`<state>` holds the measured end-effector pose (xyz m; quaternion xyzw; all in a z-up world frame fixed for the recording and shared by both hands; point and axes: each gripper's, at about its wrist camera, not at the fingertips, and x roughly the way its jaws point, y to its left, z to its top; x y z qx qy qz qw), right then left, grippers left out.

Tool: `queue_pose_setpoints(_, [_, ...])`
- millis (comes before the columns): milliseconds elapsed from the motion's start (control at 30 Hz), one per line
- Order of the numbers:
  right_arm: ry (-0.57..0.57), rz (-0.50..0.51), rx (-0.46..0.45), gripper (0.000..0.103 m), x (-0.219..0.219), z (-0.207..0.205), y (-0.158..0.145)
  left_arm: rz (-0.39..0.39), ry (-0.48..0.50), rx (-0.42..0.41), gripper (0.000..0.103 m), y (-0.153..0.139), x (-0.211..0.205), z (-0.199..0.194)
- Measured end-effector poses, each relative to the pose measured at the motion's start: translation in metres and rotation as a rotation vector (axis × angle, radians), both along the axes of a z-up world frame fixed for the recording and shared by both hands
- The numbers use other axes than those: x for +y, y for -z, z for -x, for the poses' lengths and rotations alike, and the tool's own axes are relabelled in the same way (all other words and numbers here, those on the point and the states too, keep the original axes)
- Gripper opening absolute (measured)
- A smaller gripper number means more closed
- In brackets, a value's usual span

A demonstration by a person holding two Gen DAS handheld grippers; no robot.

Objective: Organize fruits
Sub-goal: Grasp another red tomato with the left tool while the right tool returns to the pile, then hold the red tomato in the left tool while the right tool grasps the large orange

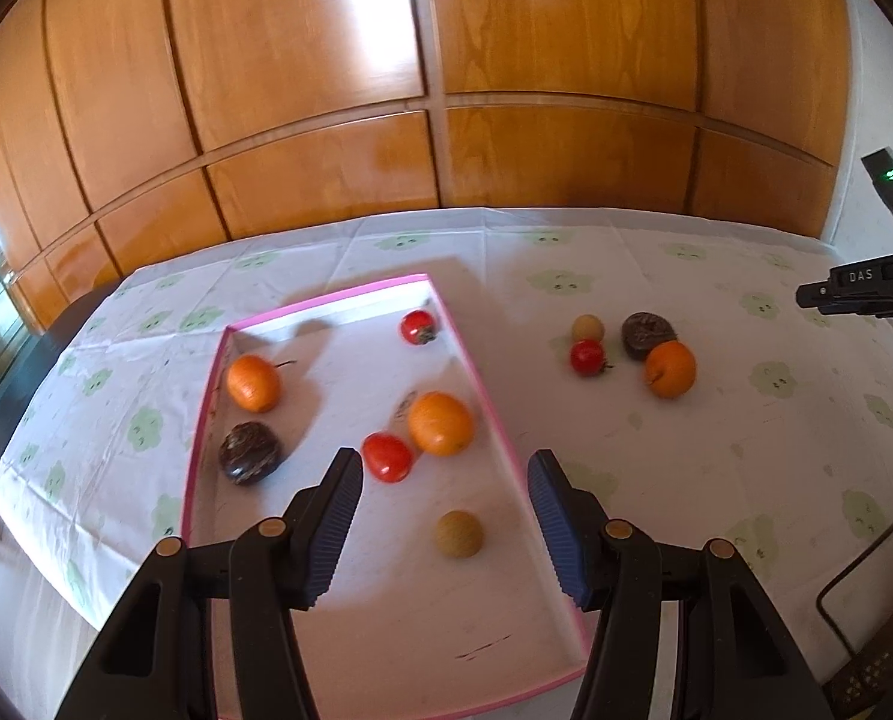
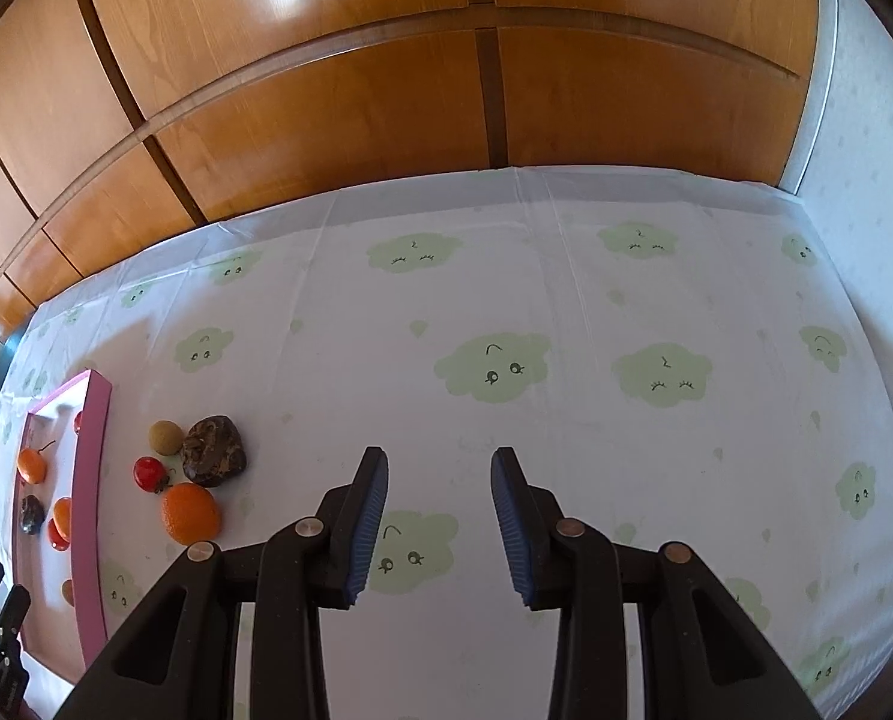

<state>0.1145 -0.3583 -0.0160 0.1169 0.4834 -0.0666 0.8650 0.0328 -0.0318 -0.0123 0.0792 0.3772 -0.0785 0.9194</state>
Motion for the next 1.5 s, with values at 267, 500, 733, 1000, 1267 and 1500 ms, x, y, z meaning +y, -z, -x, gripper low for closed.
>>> queue_pose_setpoints(267, [-0.013, -0.023, -0.019, 0.036, 0.001, 0.0, -0.005, 0.024, 0.071, 0.036, 0.058, -0.003, -0.03, -0.024])
queue_pose_setpoints(500, [-0.031, -0.027, -0.026, 0.036, 0.005, -0.001, -0.007, 0.057, 0.128, 0.127, 0.058, 0.008, -0.062, -0.062])
queue_pose_setpoints(733, [-0.034, -0.048, -0.035, 0.036, 0.004, -0.003, -0.009, 0.066, 0.119, 0.212, 0.058, 0.032, -0.084, -0.102])
queue_pose_setpoints(1000, [-0.049, -0.073, -0.046, 0.036, 0.007, -0.004, -0.011, 0.076, 0.117, 0.268, 0.058, 0.054, -0.097, -0.131])
queue_pose_setpoints(1267, [-0.058, -0.077, -0.053, 0.036, 0.008, -0.005, -0.013, 0.087, 0.112, 0.301, 0.026, 0.07, -0.104, -0.143])
queue_pose_setpoints(1500, [-0.057, -0.059, -0.049, 0.036, 0.008, -0.005, -0.012, 0.067, 0.162, 0.274, 0.026, 0.065, -0.108, -0.104])
